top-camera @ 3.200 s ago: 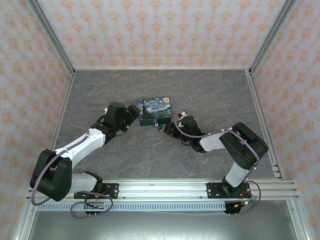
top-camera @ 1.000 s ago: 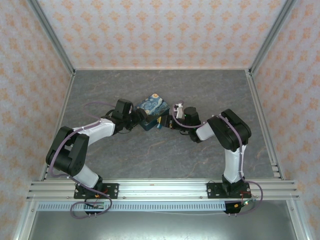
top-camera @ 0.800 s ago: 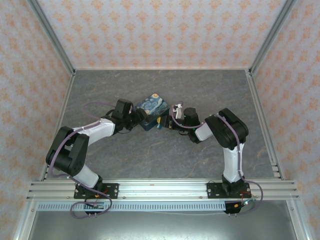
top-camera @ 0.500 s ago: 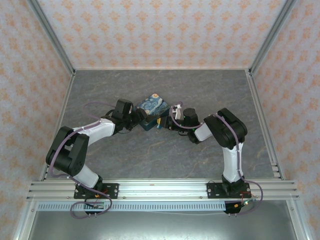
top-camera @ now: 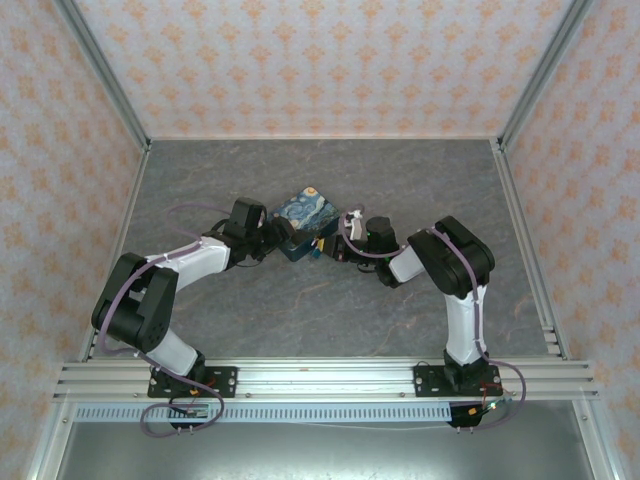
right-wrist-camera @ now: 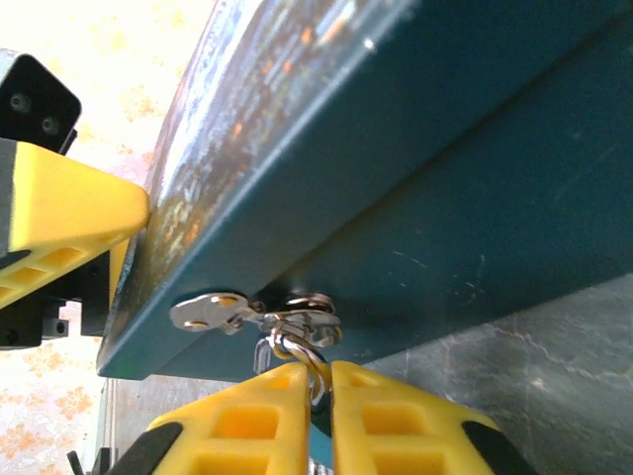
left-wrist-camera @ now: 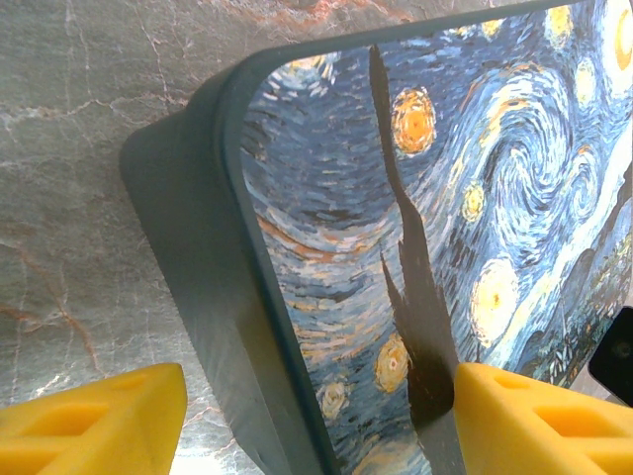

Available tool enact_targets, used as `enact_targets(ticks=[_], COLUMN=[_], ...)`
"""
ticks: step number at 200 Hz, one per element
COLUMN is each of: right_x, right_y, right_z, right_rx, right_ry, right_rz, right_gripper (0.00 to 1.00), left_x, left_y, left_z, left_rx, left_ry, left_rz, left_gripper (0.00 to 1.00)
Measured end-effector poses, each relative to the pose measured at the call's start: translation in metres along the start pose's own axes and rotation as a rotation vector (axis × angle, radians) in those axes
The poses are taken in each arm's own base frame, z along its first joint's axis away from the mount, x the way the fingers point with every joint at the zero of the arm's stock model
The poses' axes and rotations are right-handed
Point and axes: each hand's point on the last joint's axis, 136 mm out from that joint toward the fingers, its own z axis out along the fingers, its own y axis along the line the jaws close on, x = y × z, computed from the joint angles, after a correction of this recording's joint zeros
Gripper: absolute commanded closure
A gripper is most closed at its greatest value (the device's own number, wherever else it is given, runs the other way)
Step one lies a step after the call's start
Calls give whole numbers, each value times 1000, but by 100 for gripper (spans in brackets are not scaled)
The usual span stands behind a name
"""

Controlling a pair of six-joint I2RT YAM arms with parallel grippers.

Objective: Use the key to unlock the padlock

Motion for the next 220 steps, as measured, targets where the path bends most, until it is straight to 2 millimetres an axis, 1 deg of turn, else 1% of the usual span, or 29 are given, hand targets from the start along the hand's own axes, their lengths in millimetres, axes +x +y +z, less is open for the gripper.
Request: enact_targets(ticks=[64,123,157,190,220], right_x=[-3,-11,-21,-29,-31], right_y=[-2,-6,-9,-4,-2], right_z=[-2,-4,-11,-16,-29], right_rx=[22,43,62,68,109], right_ry=[-18,-69,-116,-146,-169], right_rz=[11,62,78,69,40], right_gripper=[99,100,100,100,100], left_x=[1,2,2,2,5], left_y=[2,5,5,5,10], left_z=[-3,-5,-6,-7,-14], left_rx=[-12,-16,-18,-20,-41], left_ry=[-1,-5,-10,-13,-9], left_rz=[-2,-1,0,3,0], left_gripper=[30,29,29,28,25])
